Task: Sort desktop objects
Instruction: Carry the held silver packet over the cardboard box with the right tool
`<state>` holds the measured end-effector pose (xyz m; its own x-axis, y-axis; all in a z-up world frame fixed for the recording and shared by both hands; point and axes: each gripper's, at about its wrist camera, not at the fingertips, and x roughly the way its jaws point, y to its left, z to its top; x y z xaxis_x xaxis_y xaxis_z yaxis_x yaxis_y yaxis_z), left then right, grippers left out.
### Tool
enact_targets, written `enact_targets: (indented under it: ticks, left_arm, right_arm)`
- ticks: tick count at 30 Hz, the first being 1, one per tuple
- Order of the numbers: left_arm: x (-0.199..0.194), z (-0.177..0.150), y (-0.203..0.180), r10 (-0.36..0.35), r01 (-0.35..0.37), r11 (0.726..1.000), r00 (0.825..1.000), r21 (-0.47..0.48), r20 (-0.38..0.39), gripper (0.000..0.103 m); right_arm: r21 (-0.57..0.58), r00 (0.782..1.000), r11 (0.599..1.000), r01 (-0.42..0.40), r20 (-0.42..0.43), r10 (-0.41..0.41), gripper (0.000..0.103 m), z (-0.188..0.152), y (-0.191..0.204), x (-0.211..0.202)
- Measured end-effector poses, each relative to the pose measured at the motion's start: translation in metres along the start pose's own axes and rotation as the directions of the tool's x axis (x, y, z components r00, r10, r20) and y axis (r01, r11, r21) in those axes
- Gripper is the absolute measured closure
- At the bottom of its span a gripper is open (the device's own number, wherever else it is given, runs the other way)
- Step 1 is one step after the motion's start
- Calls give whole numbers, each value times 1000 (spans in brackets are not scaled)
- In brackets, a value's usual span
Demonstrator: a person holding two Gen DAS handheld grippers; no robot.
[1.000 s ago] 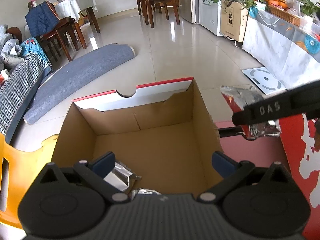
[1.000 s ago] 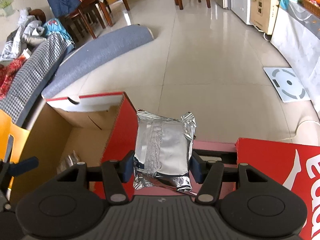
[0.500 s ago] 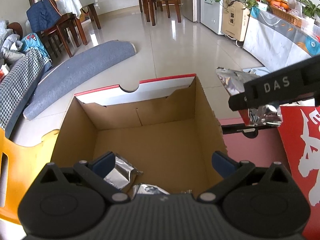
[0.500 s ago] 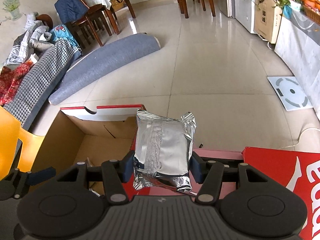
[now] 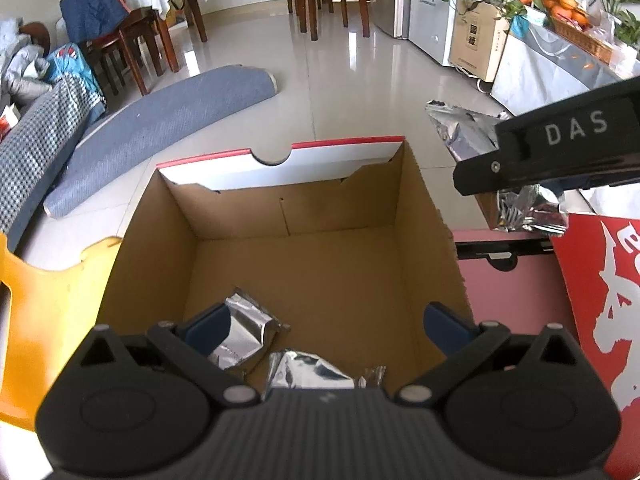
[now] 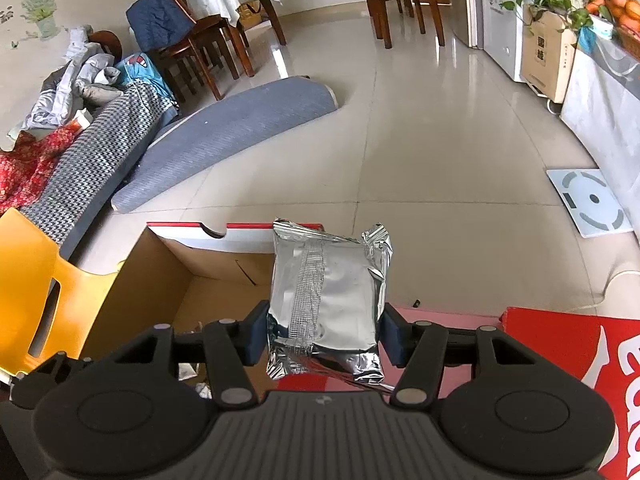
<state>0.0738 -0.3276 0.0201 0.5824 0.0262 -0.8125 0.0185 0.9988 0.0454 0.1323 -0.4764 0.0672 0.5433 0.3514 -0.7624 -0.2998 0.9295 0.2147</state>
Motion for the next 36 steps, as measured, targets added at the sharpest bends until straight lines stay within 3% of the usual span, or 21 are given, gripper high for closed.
enact_targets:
  ticks: [11, 26, 36]
  left_arm:
    - [-1, -3, 18, -28, 26, 997, 999, -76, -24, 0]
    - [3, -9, 39, 67, -77, 991, 994, -112, -84, 0]
    - [7, -15, 52, 89, -108, 984, 987, -140, -135, 0]
  right_arm:
    - [-65, 999, 997, -39, 28, 41, 47, 2, 29, 0]
    - [-146, 994, 983, -110, 13, 113, 47, -4, 67, 13]
    - [-198, 984, 964, -177, -56, 170, 47, -11, 94, 40]
